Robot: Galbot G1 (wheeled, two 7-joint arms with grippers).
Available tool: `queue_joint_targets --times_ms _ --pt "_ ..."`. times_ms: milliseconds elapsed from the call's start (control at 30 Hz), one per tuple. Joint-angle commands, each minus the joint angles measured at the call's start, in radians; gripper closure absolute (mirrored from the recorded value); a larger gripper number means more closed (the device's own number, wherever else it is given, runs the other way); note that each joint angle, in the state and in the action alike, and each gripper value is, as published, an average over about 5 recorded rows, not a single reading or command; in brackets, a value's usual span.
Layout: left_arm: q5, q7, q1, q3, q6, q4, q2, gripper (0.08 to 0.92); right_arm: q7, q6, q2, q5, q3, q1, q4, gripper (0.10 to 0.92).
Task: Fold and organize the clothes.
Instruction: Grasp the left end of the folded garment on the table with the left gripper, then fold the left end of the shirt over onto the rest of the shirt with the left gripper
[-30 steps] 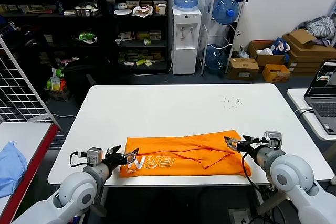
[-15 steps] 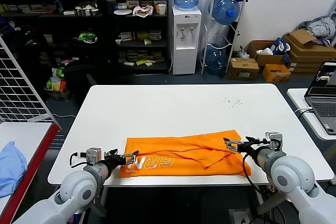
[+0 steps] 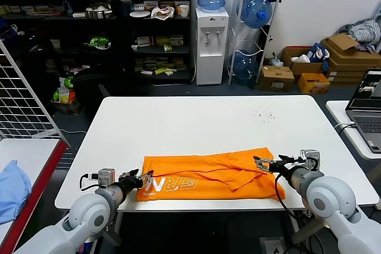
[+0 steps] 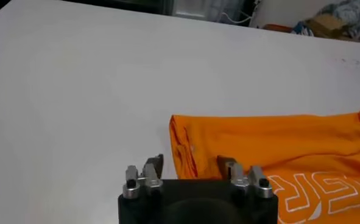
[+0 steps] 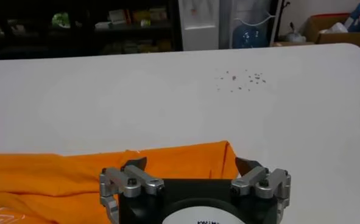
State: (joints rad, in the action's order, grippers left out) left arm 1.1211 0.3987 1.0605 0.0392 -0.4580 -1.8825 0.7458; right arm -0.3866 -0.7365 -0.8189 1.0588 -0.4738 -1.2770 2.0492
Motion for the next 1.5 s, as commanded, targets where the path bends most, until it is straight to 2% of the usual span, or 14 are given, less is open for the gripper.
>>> queue_joint_targets --times_ms 33,433,567,733,933,1300,1500 --pt "0.017 -0.001 0.003 0.019 -0.007 -0.011 -0.013 0.457 0.001 -0.006 0.001 0.0 -0.002 -0.001 0.001 0.104" --pt "0.026 0.01 0.005 0.023 -0.013 -0.035 -0.017 0.804 -0.002 -0.005 -0.007 -0.002 -0.002 0.002 0.005 0.104" --pt "0.025 0.012 0.002 0.017 -0.011 -0.032 -0.012 0.89 -0.003 -0.003 -0.01 -0.004 -0.004 -0.003 0.006 0.104" --pt "0.029 0.011 -0.006 0.002 -0.011 -0.029 -0.018 0.902 -0.004 0.001 -0.012 -0.007 -0.004 -0.003 0.005 0.104" --pt "0.059 0.007 -0.003 -0.059 -0.013 -0.038 -0.079 0.902 -0.003 0.005 -0.011 -0.009 0.001 0.008 0.002 0.104" --pt "0.116 -0.024 0.057 -0.186 -0.009 -0.053 -0.323 0.902 0.004 0.011 -0.035 -0.024 0.053 0.07 -0.02 0.104" --pt "0.113 -0.064 0.07 -0.219 0.002 0.038 -0.424 0.902 0.02 0.016 -0.045 -0.033 0.053 0.069 -0.024 0.104"
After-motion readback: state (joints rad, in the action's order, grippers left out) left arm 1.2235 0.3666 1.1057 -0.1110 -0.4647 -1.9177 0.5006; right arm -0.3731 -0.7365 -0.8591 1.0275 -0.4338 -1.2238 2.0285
